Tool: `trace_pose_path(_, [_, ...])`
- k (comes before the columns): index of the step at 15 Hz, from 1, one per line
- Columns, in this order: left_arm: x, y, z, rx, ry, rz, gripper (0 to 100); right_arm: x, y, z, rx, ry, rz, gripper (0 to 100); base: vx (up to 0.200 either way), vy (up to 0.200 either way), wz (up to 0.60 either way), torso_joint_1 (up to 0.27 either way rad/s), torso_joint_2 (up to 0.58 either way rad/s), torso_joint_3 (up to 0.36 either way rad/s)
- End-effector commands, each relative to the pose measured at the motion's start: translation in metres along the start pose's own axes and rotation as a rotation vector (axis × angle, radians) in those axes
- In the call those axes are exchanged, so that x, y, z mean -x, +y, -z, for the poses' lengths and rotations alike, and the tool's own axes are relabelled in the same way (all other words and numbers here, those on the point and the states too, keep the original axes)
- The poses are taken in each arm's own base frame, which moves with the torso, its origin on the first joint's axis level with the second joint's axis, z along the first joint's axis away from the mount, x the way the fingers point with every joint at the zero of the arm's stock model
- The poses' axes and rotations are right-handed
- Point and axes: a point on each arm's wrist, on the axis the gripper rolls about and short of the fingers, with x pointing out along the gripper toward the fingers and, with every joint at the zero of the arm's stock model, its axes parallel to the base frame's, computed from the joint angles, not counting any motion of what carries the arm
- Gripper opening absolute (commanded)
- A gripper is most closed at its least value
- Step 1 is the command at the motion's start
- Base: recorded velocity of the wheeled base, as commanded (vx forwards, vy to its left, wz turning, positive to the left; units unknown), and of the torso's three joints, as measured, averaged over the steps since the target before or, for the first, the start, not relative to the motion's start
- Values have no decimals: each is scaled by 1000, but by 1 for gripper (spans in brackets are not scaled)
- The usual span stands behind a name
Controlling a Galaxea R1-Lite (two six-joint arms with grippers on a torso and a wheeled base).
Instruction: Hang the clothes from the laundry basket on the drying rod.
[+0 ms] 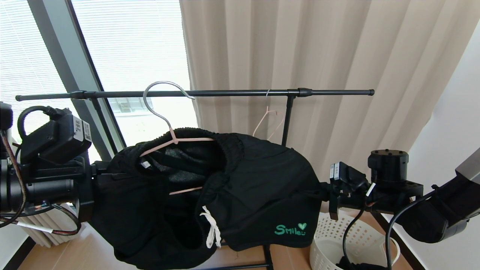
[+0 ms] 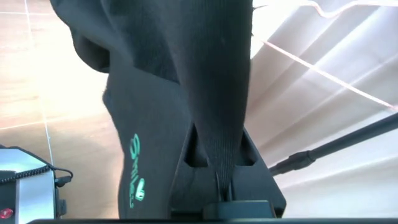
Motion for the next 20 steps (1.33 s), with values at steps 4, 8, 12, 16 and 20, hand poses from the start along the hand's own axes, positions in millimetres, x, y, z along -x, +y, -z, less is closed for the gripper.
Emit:
trace_pose_path(4, [6,6,-3,44,-6,-36,0,3,-9,9,-19,14,26,0,0,0,0,0,0,0])
trace_pose_path(8, [8,8,-3,47,-4,-54,0,3,-13,15,-29,26,40,0,0,0,0,0,0,0])
trace_pose_path(12, [8,9,-3,51,-3,-55,0,3,-13,14,-27,25,40,0,0,0,0,0,0,0])
trace_pose_path(16, [8,11,-3,69,-5,-58,0,4,-13,12,-62,57,28,0,0,0,0,0,0,0])
trace_pose_path(20, [6,11,-2,75,-1,-56,0,5,-11,10,-45,55,28,0,0,0,0,0,0,0])
